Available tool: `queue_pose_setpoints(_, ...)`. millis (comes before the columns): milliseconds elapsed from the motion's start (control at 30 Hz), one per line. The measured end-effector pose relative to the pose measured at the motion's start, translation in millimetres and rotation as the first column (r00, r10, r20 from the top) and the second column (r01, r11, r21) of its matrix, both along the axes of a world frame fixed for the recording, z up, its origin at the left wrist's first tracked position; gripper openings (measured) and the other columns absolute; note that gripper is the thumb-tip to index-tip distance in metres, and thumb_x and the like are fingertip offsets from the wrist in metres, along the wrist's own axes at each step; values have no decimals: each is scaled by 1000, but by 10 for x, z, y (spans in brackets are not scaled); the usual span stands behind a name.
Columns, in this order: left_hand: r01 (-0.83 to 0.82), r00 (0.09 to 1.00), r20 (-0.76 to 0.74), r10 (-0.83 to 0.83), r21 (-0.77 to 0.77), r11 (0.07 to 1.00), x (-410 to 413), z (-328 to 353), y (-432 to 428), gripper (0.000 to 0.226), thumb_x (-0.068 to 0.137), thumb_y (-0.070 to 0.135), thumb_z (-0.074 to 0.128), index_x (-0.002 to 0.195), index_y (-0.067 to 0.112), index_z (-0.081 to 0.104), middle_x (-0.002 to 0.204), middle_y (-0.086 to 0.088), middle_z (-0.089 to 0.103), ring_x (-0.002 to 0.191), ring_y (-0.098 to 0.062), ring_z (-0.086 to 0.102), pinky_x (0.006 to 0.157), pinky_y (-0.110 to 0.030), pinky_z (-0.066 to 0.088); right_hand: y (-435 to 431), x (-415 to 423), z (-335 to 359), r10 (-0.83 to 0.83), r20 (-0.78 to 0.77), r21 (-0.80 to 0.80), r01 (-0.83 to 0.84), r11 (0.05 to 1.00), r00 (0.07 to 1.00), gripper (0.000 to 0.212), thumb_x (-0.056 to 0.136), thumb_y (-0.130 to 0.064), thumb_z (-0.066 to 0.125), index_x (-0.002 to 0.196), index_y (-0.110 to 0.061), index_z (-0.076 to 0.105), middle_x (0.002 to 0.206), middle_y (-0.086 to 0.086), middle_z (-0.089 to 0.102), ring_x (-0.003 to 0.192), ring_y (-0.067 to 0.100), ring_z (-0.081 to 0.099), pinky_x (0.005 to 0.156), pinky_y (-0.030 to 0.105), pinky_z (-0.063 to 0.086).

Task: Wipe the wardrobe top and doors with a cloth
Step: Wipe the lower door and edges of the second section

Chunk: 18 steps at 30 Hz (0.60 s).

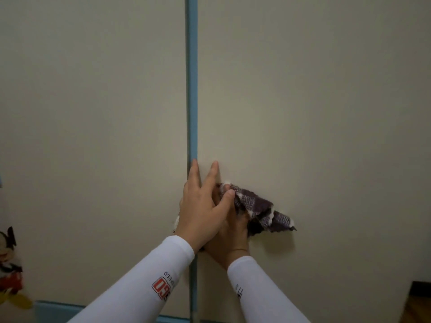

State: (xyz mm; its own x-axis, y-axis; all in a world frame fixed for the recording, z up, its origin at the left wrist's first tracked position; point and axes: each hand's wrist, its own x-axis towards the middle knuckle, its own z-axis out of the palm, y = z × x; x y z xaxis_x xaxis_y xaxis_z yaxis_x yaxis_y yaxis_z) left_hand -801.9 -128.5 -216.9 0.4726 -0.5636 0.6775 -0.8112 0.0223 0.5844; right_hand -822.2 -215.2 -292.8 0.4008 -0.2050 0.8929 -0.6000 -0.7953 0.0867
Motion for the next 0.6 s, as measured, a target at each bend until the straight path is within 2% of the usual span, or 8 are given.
queue_pose_setpoints(67,-40,999,36,39,38,998,-12,-57,16,65,88,42,52,143,37,18,156,-2,-7,141,-15,-1,114,-39,9,-3,-28,-177,67,-13,-32,-67,997,998,79,77,-51,39,142,-15,12,142,9,26,126,33,32,71,47,52)
queue_pose_setpoints(167,-72,995,75,67,74,995,-12,-119,38,66,89,43,49,145,34,14,155,-3,-12,142,-16,-4,115,-39,6,-26,-100,-358,142,-129,-60,-151,987,981,99,68,-54,66,141,-18,11,141,5,26,126,30,32,68,43,55)
queue_pose_setpoints(233,-79,995,67,73,86,993,-39,-141,23,69,89,43,50,145,34,11,155,-3,-15,142,-17,-5,115,-39,8,-48,-133,-382,128,-170,-68,-141,988,977,102,63,-56,71,141,-19,17,139,3,28,125,29,32,75,42,54)
queue_pose_setpoints(300,-90,994,68,83,99,991,-94,-167,-4,73,88,44,49,145,34,5,154,-5,-19,142,-18,-9,115,-39,7,-78,-161,-399,102,-208,-127,-131,983,973,94,63,-56,71,138,-20,28,138,3,28,126,28,30,89,45,44)
queue_pose_setpoints(367,-103,993,73,97,83,991,-158,-202,-39,77,88,44,49,145,33,-1,152,-9,-23,141,-19,-14,115,-40,4,-144,-238,-416,102,-206,-175,-140,975,973,87,63,-53,72,134,-20,33,136,1,30,126,27,30,94,45,34)
queue_pose_setpoints(433,-152,986,86,145,87,985,-211,-236,-80,80,88,44,50,145,33,-5,152,-12,-24,141,-23,-15,115,-42,3,-234,-362,-422,125,-170,-158,-152,976,978,80,67,-50,69,133,-20,34,136,0,32,125,24,32,88,41,46)
queue_pose_setpoints(500,-230,971,97,218,137,963,-290,-285,-140,83,86,49,48,144,34,-9,151,-14,-25,140,-30,-14,112,-46,1,-349,-543,-443,166,-131,-142,-185,973,977,62,74,-43,58,131,-23,44,138,-2,42,130,23,30,75,37,51)
queue_pose_setpoints(600,-322,945,131,300,202,925,-408,-336,-272,86,84,57,43,143,34,-16,149,-16,-29,137,-38,-19,110,-54,-1,-556,-833,-442,150,-139,-218,-178,960,979,46,79,-38,48,122,-27,55,134,-2,53,142,21,14,78,34,38)
